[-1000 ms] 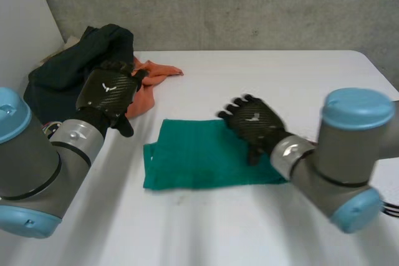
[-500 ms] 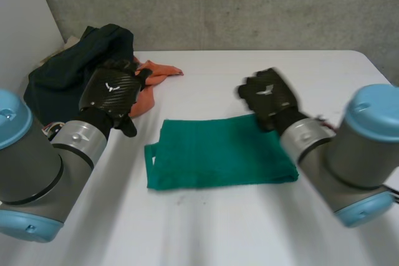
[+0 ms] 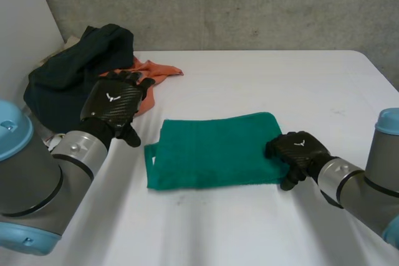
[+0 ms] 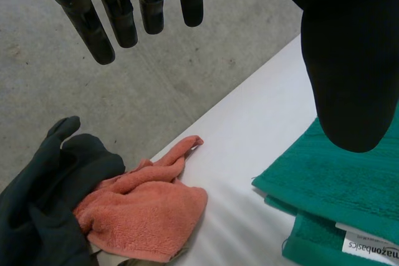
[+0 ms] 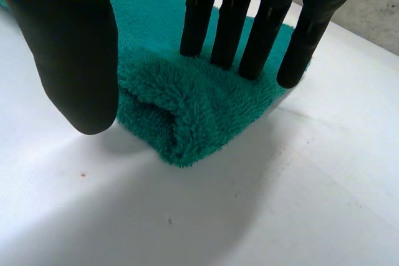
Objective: Fold the laundry.
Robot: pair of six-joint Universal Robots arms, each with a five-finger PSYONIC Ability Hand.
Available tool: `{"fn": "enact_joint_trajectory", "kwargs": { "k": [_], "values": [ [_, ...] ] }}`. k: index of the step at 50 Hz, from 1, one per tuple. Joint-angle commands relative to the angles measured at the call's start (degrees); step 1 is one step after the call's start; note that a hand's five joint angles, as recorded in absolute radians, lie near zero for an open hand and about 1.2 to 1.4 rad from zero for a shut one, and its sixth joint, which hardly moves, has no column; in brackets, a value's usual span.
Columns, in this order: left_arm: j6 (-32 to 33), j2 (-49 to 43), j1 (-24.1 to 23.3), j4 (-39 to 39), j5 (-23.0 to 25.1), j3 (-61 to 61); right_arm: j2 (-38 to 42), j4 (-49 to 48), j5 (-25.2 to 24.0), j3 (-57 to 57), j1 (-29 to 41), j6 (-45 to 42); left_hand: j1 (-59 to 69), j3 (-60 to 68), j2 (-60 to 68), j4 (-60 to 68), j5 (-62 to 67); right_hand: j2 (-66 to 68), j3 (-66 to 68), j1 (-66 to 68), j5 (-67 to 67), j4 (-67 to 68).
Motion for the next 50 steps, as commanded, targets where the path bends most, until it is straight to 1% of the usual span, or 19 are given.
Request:
{"fn": "enact_joint_trajectory", "kwargs": {
  "k": [1, 2, 3, 9, 11, 15, 16, 21, 24, 27, 29, 30, 31, 32, 36, 40, 41, 45, 50],
  "values": [
    [-0.1, -0.5, -1.2, 0.0, 0.0, 0.5, 1.2, -5.0, -0.3, 0.4, -0.9, -0.5, -1.0, -2.0, -2.0, -1.7, -2.8, 28.5, 28.4, 28.2, 28.4, 28.4],
    [-0.1, -0.4, -1.2, 0.0, 0.0, 0.5, 1.2, -5.6, 0.1, 0.5, -1.0, -0.6, -1.0, -2.0, -2.0, -1.7, -2.8, 40.1, 40.0, 39.8, 40.0, 40.0],
    [-0.1, -0.4, -1.2, 0.0, 0.0, 0.5, 1.2, -6.4, 0.7, 0.6, -1.0, -0.6, -1.0, -2.0, -2.0, -1.7, -2.8, 44.7, 44.6, 44.3, 44.6, 44.6],
    [-0.1, -0.2, -1.2, 0.0, -0.1, 0.3, -1.1, -11.7, 10.4, 0.7, -0.3, -1.8, -1.0, -2.0, -2.0, -1.7, -2.8, 44.7, 44.6, 44.4, 44.6, 44.6],
    [-0.1, 0.0, -1.2, 0.0, -0.1, 0.2, -2.9, -12.3, 11.4, 0.2, 0.1, -4.0, -1.0, -2.0, -2.0, -1.7, -2.8, 44.7, 44.6, 44.4, 44.6, 44.6],
    [-0.1, 0.4, -1.2, 0.0, -0.1, 0.0, -5.5, -11.9, 11.7, -2.6, 5.0, -12.7, -1.0, -2.0, -2.0, -1.7, -2.8, 44.7, 44.6, 44.4, 44.6, 44.6],
    [-0.1, 0.4, -1.2, 0.0, -0.1, 0.0, -5.3, -12.5, 11.7, -4.3, 9.9, -16.3, -1.0, -2.0, -2.0, -1.7, -2.8, 44.7, 44.6, 44.4, 44.6, 44.6],
    [-0.1, 0.8, -1.0, -0.1, -0.5, -0.2, -1.8, -15.3, 10.6, -9.5, 24.5, -24.7, -1.0, -2.0, -2.0, -1.7, -2.8, 44.7, 44.6, 44.4, 44.6, 44.6],
    [-0.2, 1.0, -0.7, -0.1, -0.8, -0.4, 2.0, -16.9, 6.6, -10.3, 30.4, -28.2, -1.0, -2.0, -2.0, -1.7, -2.8, 44.7, 44.6, 44.4, 44.6, 44.6],
    [-0.3, 1.1, -0.5, -0.2, -1.0, -0.5, 6.7, -16.7, 3.7, -10.4, 32.8, -30.0, -1.0, -2.0, -2.0, -1.7, -2.8, 44.7, 44.6, 44.4, 44.6, 44.6],
    [-0.7, 1.1, -0.4, -0.3, -1.0, -0.5, 9.1, -16.2, 4.0, -10.9, 32.8, -29.8, -1.0, -2.0, -2.0, -1.7, -2.8, 44.1, 44.0, 43.8, 44.0, 44.0],
    [-0.8, 1.1, -0.4, -0.3, -1.0, -0.4, 9.7, -15.9, 4.3, -11.1, 32.7, -29.6, -1.0, -2.0, -2.0, -1.7, -2.8, 28.6, 28.5, 28.3, 28.5, 28.5],
    [-1.3, 1.1, -0.5, -0.3, -1.0, -0.1, 9.4, -15.4, 4.9, -10.7, 32.7, -28.4, -1.0, -2.0, -2.0, -1.7, -2.8, -16.1, -16.2, -16.5, -16.3, -16.2],
    [-1.6, 1.1, -0.6, -0.2, -1.0, 0.1, 9.2, -15.3, 5.4, -10.7, 32.5, -27.6, -0.9, -1.9, -1.9, -1.6, -2.7, -25.3, -25.4, -25.6, -25.4, -25.4],
    [-4.1, 0.9, -1.1, -0.2, -1.1, 1.9, 3.9, -14.8, 6.8, -10.0, 30.3, -17.9, -0.4, -1.4, -1.4, -1.1, -2.2, -25.3, -25.4, -25.6, -25.4, -25.4],
    [-7.2, 0.3, -2.1, -0.6, -1.4, 5.2, -2.7, -14.0, 7.0, -8.7, 24.8, -0.4, 0.1, -0.9, -0.9, -0.6, -1.7, -25.3, -25.4, -25.6, -25.4, -25.4],
    [-8.3, -0.3, -3.2, -0.6, -2.0, 6.9, -4.8, -13.0, 7.0, -8.5, 23.3, 7.7, 0.3, -0.7, -0.7, -0.5, -1.5, -25.3, -25.4, -25.6, -25.4, -25.4],
    [-10.5, -4.9, -7.8, -1.1, -3.9, 12.0, -7.0, -7.0, 6.3, -9.9, 18.6, 21.6, 1.6, 0.6, 0.6, 0.9, -0.2, -25.3, -25.4, -25.6, -25.4, -25.4],
    [-11.0, -13.5, -14.9, -4.5, -7.7, 19.4, -2.5, 3.4, 6.1, -16.3, 13.8, 22.6, 1.6, 0.6, 0.6, 0.9, -0.2, -25.3, -25.4, -25.6, -25.4, -25.4]
  ]
}}
